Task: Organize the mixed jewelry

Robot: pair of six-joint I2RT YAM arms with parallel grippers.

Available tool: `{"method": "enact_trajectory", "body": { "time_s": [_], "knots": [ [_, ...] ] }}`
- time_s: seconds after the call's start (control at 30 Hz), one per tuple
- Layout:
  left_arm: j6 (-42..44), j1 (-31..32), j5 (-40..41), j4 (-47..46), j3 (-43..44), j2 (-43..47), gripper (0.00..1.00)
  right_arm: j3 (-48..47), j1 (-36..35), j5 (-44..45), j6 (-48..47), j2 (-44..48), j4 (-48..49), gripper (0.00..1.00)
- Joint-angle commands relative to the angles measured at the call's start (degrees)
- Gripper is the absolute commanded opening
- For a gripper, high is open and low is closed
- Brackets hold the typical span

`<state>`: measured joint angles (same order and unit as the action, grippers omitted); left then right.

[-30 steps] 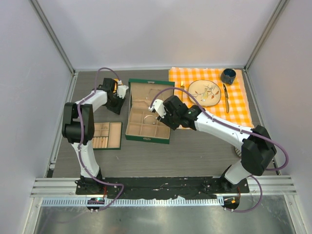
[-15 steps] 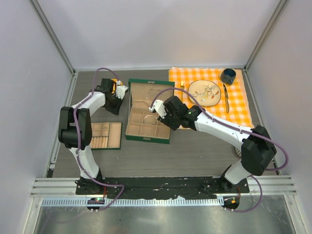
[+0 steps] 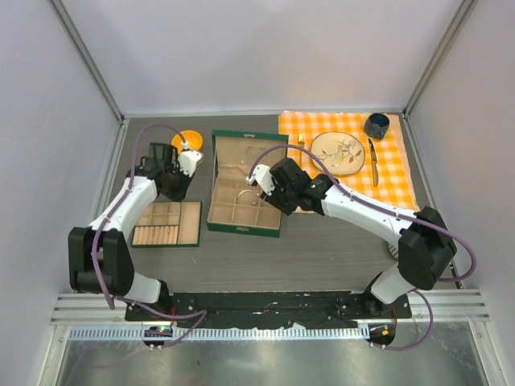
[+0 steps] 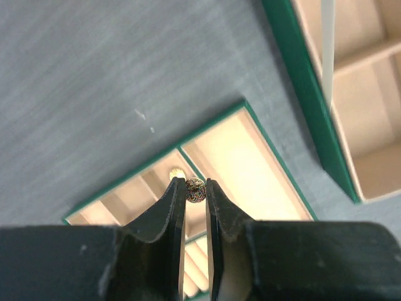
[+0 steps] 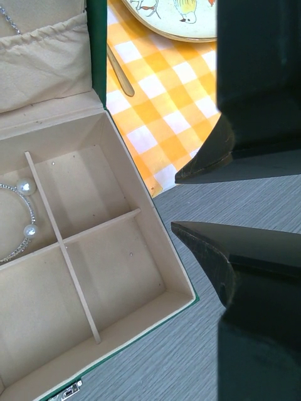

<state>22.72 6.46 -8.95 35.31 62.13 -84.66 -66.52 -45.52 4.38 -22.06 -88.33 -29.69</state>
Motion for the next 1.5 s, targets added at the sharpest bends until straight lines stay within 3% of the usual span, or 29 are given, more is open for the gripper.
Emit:
{"method": "enact_trajectory", "body": {
  "time_s": [0.0, 0.3, 1.1, 1.3, 1.47],
  "knots": [
    [3.38, -1.71, 0.95, 2.57, -5.69, 6.16, 0.00, -0.01, 0.25, -0.95, 0.97, 2.55, 2.09, 0.36],
    [5.76, -5.75, 0.08, 3.27, -11.15, 10.75, 0.00, -0.19, 0.34, -1.22, 1.06, 2.12, 2.18, 0.36],
    [5.05, -5.84, -0.45, -3.23, -13.17, 1.08, 0.01, 0.52, 0.34, -0.95, 0.79, 2.29, 2.36, 0.36],
    [5.05, -5.84, -0.37, -3.58, -13.26, -0.15, 0.11, 0.60, 0.25, -0.95, 0.80, 2.46, 2.45, 0.36],
    [5.14, -5.84, -0.01, -3.93, -13.52, 0.37, 0.27, 0.43, 0.34, -0.95, 0.97, 2.47, 2.36, 0.37]
  ]
}}
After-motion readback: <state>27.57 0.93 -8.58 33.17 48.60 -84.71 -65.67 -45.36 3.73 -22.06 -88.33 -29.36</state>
